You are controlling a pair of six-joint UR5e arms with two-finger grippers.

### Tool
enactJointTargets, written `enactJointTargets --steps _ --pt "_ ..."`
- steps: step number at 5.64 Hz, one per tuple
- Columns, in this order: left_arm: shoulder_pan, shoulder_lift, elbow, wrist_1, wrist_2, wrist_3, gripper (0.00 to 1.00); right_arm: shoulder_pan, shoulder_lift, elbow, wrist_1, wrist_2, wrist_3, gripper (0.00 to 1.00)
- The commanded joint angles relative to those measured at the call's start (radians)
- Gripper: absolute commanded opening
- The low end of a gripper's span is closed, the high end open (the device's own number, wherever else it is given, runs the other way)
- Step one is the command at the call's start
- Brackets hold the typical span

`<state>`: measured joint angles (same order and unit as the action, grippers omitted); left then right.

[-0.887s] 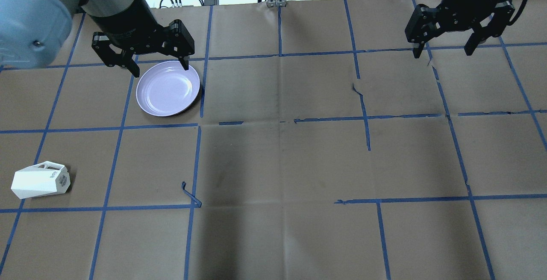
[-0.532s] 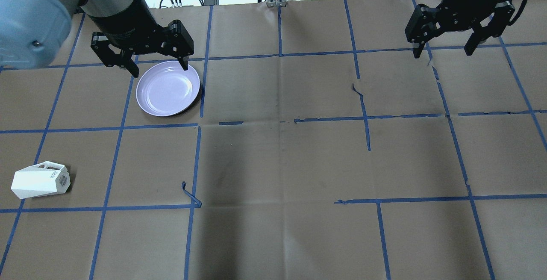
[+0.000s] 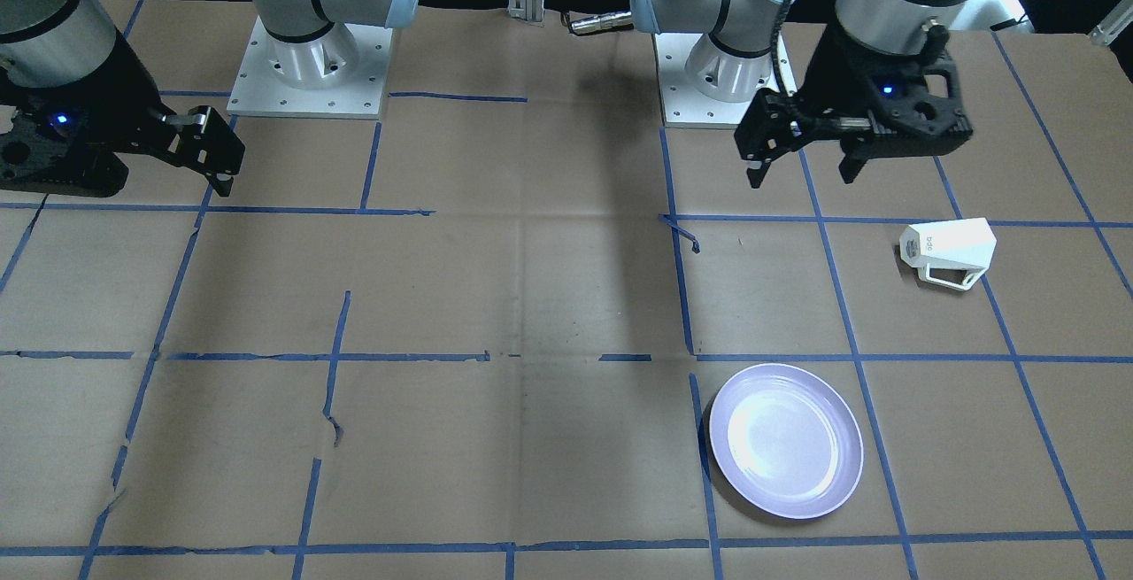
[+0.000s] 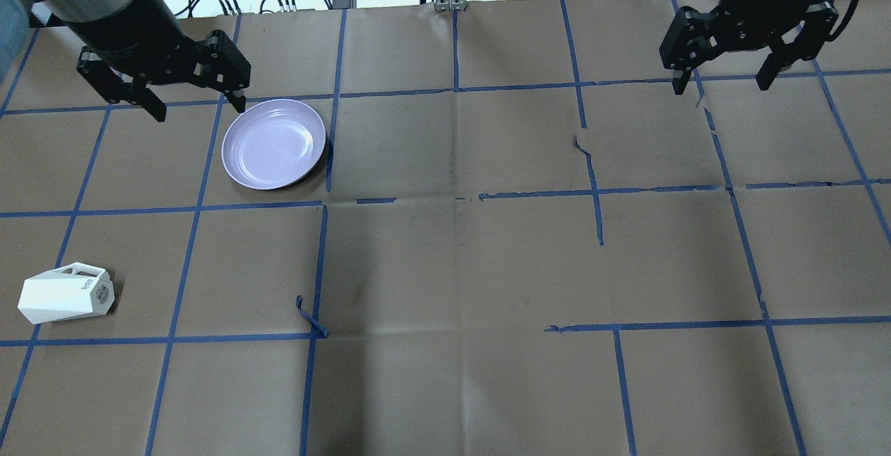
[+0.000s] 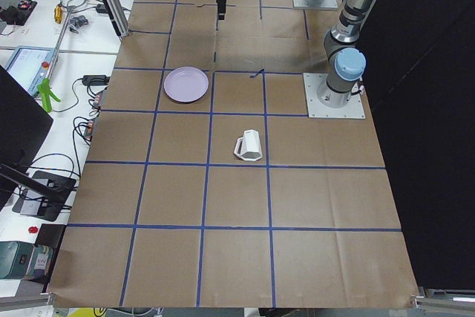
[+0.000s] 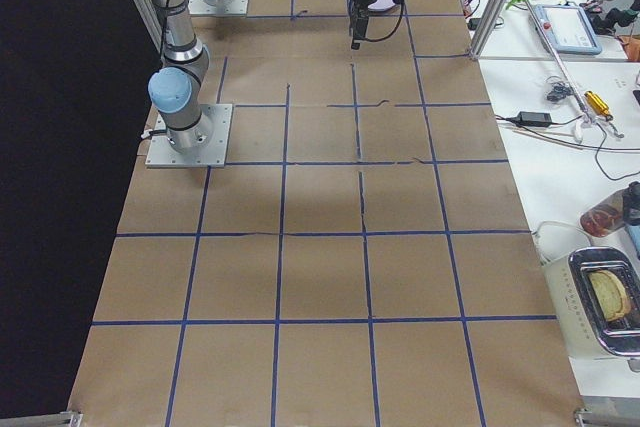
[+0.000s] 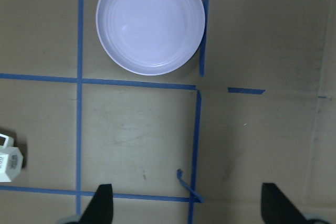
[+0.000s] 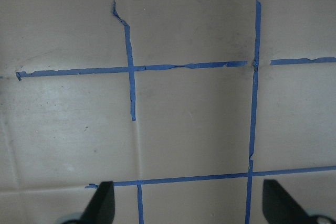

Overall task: Flip cup and place on plate
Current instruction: 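Move the left gripper away from the plate toward the white mug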

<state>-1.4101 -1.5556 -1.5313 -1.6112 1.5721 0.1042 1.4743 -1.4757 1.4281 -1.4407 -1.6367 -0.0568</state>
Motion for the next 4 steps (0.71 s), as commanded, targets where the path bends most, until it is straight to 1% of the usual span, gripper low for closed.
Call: enactJointTargets --steps 1,3,4 --pt "0.303 0.032 -0.009 -0.065 0.003 0.380 0.99 0.000 0.000 0.000 -0.001 0.000 0.000 1.00" --pt "0.649 0.007 -0.004 -0.055 0.006 0.808 0.99 0.000 0.000 0.000 0.000 0.000 0.000 1.00" --pt "0.789 -0.030 -0.001 -0.017 0.003 1.027 0.99 0.000 0.000 0.000 0.000 0.000 0.000 1.00"
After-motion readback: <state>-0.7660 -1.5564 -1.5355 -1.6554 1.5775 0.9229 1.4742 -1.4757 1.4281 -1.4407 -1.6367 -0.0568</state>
